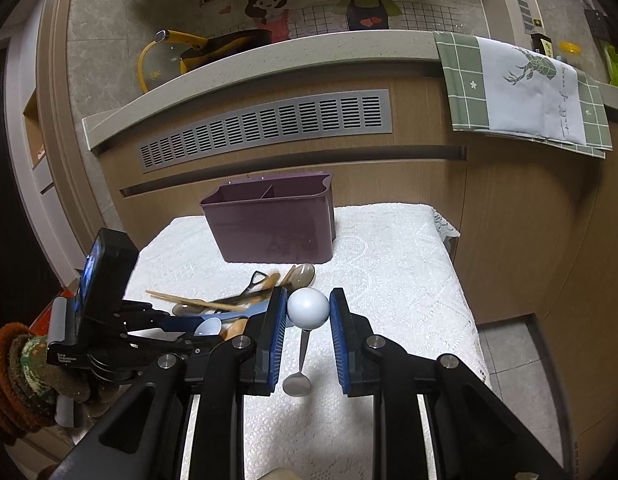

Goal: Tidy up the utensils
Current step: 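Grasp the white plastic spoon with the left gripper while the right gripper lifts the ball spoon, then carry both held spoons up over the purple caddy, then open the left gripper to drop the white spoon while the right releases the ball spoon into the caddy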

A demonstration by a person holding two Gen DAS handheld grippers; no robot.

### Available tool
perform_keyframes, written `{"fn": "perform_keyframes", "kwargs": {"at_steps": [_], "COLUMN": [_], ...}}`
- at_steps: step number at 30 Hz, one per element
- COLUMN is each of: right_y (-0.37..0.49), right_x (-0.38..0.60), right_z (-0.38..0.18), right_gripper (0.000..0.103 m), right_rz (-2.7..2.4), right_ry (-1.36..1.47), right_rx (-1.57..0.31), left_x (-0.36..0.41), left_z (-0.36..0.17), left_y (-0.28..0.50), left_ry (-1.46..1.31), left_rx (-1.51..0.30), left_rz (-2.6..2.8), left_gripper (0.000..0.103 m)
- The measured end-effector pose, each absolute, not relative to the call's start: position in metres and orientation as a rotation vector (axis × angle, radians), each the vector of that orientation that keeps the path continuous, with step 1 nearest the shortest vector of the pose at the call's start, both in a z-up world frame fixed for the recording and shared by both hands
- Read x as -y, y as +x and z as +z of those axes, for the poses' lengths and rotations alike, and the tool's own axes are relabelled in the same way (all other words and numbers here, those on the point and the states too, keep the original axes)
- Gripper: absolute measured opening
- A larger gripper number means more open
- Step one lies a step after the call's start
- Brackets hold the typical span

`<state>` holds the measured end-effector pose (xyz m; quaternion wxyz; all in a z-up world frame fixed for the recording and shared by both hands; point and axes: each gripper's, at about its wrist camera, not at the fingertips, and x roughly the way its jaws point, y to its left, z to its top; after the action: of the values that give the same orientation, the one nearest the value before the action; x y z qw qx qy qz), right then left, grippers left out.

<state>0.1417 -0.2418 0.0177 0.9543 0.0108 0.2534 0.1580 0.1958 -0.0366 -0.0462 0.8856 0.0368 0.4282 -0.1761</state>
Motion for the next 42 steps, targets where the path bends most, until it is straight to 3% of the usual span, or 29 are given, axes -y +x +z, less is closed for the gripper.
{"fn": "perform_keyframes", "kwargs": {"at_steps": [6, 10, 16, 22, 42], "right_y": [0.146, 0.156, 0.198, 0.260, 0.350], "right_x": [0.241, 0.240, 0.224, 0.196, 0.179], "right_z": [0.024, 0.040, 0.143, 0.176, 0.103], "right_gripper": [0.020, 0.020, 0.020, 0.020, 0.020], "right_rz": [0.320, 0.334, 0.358, 0.350, 0.369], "right_ry": [0.012, 0.033, -0.001, -0.043, -0.056], "right_rx": [-0.525, -0.499, -0.279, -0.235, -0.390], "left_x": [0.025, 0.012, -0.031, -0.058, -0.025], "left_z": [0.009, 0.081, 0.157, 0.131, 0.048], "left_y": [0.167, 0.178, 0.229, 0.310, 0.396], "left_ry": [0.026, -0.046, -0.294, -0.482, -0.477], "left_rx": [-0.692, -0.496, -0.167, -0.210, -0.271], "left_rz": [-0.326, -0.315, -0.308, -0.240, -0.370], "left_gripper": [0.036, 0.036, 0.036, 0.036, 0.036]}}
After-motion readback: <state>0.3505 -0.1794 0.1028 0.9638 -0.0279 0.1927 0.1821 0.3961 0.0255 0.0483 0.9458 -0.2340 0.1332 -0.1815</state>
